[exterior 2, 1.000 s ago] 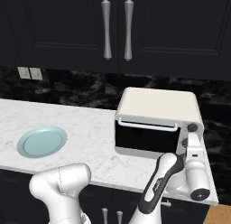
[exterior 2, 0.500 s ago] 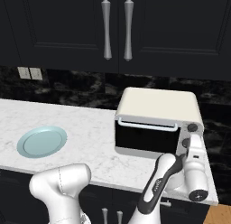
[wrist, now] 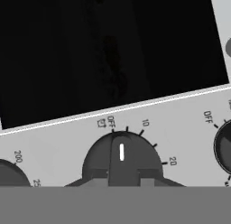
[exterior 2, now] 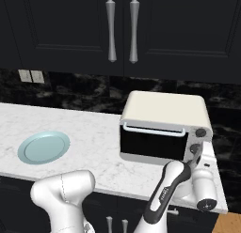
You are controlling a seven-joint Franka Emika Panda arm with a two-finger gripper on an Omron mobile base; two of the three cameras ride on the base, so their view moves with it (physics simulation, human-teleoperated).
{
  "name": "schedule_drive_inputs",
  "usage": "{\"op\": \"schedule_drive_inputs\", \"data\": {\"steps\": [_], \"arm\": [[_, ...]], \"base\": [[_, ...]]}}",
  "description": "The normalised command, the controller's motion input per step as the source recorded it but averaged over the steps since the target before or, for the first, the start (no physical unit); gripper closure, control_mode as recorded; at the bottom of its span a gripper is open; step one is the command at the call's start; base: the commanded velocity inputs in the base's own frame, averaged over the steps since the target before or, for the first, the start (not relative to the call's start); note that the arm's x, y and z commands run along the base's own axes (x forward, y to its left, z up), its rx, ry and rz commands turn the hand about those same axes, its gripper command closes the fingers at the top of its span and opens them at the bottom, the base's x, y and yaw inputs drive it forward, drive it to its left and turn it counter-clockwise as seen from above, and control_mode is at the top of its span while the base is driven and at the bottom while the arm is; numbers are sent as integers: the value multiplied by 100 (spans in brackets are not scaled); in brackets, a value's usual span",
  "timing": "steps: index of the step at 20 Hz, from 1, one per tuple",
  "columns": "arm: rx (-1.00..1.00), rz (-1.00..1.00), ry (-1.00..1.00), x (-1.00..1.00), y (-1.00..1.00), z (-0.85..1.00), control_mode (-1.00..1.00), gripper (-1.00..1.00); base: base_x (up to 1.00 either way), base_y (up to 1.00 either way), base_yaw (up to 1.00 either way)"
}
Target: Pick up the kebab skewer and baguette bread, and place them inside the toaster oven. Close the toaster oven door and start by setting the timer.
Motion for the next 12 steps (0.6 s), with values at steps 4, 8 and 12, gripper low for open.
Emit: {"op": "schedule_drive_inputs", "data": {"steps": [4,8,12], "arm": [[22,-1,1,0,34,0,-100,100],[24,-2,6,0,31,0,-100,100],[28,-1,10,0,29,0,-100,100]], "base": [[0,0,0],[0,0,0],[0,0,0]]}}
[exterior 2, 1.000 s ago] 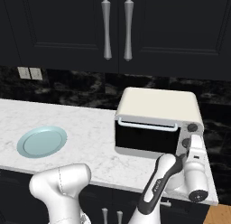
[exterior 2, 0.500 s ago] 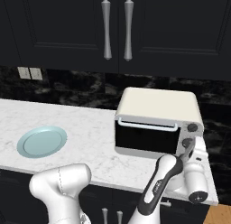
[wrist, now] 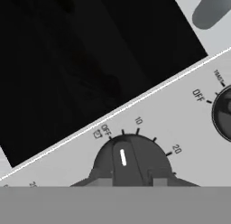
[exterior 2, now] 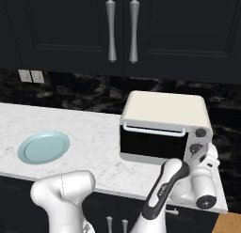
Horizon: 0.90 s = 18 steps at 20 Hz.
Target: Pick up the kebab skewer and baguette bread, and place them inside the toaster oven. Close the toaster oven door and start by setting the timer.
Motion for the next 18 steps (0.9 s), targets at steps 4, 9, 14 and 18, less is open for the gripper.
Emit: {"op": "schedule_drive_inputs", "data": {"steps": [4,9,14,18], "arm": [[30,-2,14,0,33,0,-100,100],[31,-3,11,0,39,-5,-100,100],[31,-3,6,0,45,-11,-100,100],[31,-3,4,0,43,-9,-100,100]], "base": [[0,0,0],[0,0,0],[0,0,0],[0,0,0]]}}
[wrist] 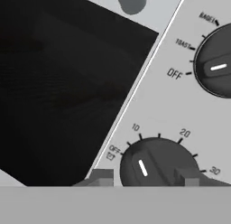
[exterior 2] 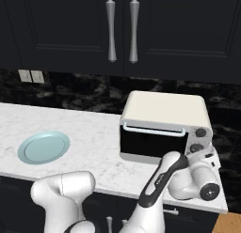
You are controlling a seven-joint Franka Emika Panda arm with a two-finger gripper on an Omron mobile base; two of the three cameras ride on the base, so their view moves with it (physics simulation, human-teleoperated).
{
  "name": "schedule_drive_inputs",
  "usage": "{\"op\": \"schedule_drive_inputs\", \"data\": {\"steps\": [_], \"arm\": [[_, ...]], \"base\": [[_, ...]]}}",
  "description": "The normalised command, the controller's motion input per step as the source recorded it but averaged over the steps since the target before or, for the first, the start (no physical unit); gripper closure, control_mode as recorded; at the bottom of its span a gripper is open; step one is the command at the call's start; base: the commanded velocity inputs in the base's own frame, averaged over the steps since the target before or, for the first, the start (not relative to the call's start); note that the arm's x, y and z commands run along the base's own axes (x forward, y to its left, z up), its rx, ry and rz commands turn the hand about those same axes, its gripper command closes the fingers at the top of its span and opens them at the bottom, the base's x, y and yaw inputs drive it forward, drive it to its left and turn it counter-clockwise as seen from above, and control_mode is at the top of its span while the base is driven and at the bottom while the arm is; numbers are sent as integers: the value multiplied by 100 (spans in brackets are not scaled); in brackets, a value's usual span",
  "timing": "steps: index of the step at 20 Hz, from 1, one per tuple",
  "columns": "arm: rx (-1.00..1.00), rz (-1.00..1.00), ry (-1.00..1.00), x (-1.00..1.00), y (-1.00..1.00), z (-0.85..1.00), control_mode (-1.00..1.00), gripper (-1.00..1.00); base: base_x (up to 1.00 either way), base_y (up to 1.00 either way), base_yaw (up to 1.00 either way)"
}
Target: Pick up the kebab skewer and baguette bread, and place them inside the toaster oven. Close the toaster oven door and start by setting the timer.
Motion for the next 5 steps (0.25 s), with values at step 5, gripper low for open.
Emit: {"op": "schedule_drive_inputs", "data": {"steps": [5], "arm": [[30,-4,3,0,45,-6,-100,100]], "base": [[0,0,0]]}}
